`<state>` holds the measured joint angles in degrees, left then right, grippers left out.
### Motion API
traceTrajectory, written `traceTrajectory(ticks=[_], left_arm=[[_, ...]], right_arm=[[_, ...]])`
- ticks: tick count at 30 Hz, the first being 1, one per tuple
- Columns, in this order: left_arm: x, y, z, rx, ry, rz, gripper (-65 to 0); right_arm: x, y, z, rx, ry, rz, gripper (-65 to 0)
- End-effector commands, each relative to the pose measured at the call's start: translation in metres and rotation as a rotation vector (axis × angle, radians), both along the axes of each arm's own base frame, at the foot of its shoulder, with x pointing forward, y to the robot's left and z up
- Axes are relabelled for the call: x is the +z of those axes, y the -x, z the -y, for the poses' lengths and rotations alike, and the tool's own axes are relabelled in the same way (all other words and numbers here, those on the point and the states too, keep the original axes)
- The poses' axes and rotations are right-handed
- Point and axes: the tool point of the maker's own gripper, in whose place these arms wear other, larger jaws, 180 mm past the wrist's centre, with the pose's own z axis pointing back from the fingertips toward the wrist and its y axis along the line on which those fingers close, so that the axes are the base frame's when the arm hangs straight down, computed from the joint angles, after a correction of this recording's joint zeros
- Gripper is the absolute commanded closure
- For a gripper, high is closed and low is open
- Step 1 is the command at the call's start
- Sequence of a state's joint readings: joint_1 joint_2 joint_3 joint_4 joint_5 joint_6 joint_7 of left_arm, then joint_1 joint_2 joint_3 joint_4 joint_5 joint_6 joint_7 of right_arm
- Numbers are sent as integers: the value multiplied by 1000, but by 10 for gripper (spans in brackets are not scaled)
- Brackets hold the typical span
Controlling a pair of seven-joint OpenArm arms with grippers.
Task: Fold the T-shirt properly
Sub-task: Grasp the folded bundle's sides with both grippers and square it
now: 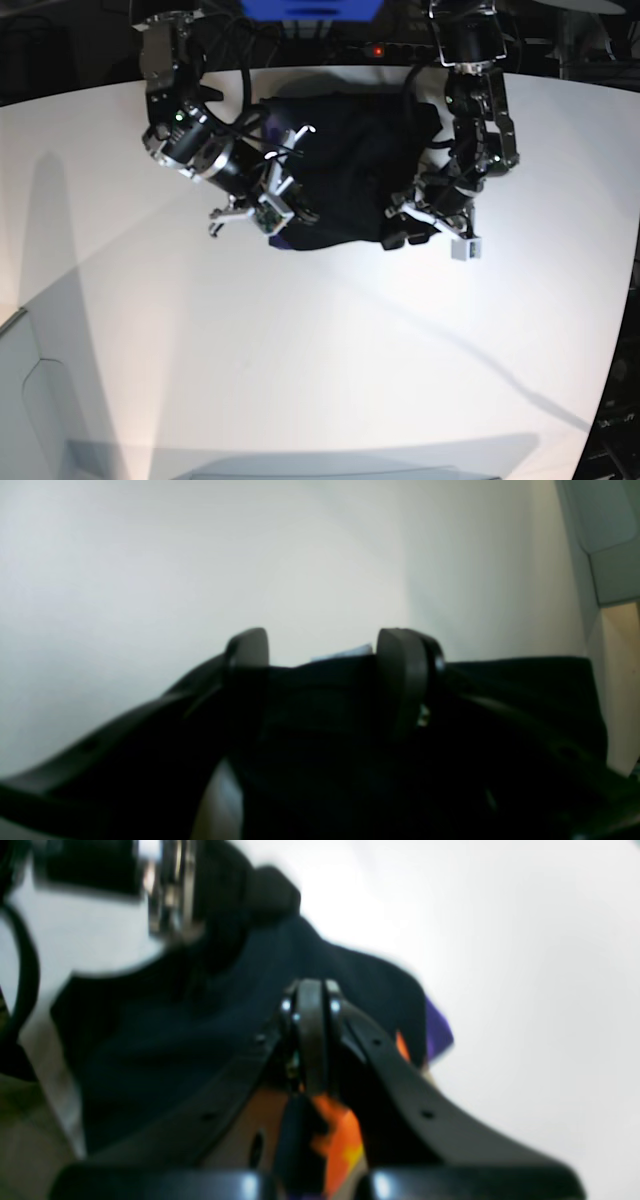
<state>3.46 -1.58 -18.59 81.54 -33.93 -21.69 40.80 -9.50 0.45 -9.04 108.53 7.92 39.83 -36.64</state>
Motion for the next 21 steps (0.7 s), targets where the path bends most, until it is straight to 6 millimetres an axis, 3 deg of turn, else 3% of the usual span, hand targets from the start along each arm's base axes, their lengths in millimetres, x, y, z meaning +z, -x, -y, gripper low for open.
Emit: traceTrajectory(ticks=[1,5,10,17,21], left_arm=[[7,-3,0,-7,-3,21,-338],[6,-3,0,-5,-3,18,-338],[6,-3,0,-5,-3,18,-338],[2,2,-1,-4,-4,7,-338],[2,3,-1,-3,-4,7,-338]], right_arm=[[11,-9,-4,1,-34,34,0],[-2,-23,-8,7,-32,1,0],[-38,-33,-5,1,-22,-91,0],[-77,-24,-2,-18,-84,-169,0],[-72,-28,2,-38,-105,-148,0]])
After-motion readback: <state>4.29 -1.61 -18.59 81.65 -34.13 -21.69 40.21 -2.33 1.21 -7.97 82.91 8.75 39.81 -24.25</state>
